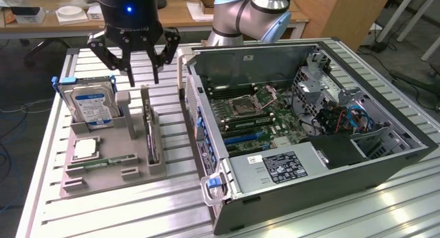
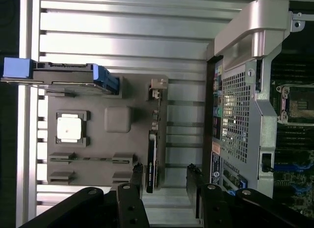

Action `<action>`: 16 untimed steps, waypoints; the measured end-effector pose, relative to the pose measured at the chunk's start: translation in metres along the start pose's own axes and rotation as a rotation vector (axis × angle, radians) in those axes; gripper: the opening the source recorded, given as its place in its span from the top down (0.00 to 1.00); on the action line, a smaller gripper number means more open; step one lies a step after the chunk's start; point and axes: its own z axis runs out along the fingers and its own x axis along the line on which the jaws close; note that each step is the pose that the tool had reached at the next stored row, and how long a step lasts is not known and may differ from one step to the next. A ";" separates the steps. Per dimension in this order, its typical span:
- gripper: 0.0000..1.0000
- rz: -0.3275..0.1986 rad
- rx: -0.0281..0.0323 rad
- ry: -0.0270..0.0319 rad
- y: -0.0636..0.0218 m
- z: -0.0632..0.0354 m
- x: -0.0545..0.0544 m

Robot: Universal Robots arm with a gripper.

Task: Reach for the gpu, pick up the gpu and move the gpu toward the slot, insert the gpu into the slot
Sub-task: 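Pick up the gpu and move the gpu toward the slot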

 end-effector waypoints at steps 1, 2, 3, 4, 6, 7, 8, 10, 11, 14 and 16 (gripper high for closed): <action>0.52 -0.001 0.0000 0.0001 -0.0002 0.0004 0.000; 0.52 -0.002 0.0000 0.0002 -0.0004 0.0007 0.000; 0.52 -0.003 0.0000 0.0002 -0.0005 0.0011 0.000; 0.52 -0.004 -0.0001 0.0002 -0.0007 0.0015 0.000; 0.52 -0.006 -0.0001 0.0003 -0.0011 0.0022 0.000; 0.52 -0.007 -0.0002 0.0003 -0.0013 0.0026 0.000; 0.52 -0.008 -0.0001 0.0004 -0.0015 0.0030 0.000; 0.52 -0.010 -0.0002 0.0005 -0.0019 0.0037 0.000; 0.52 -0.011 -0.0002 0.0006 -0.0021 0.0040 0.000; 0.52 -0.014 -0.0003 0.0006 -0.0029 0.0052 0.000; 0.52 -0.016 -0.0003 0.0007 -0.0034 0.0058 0.000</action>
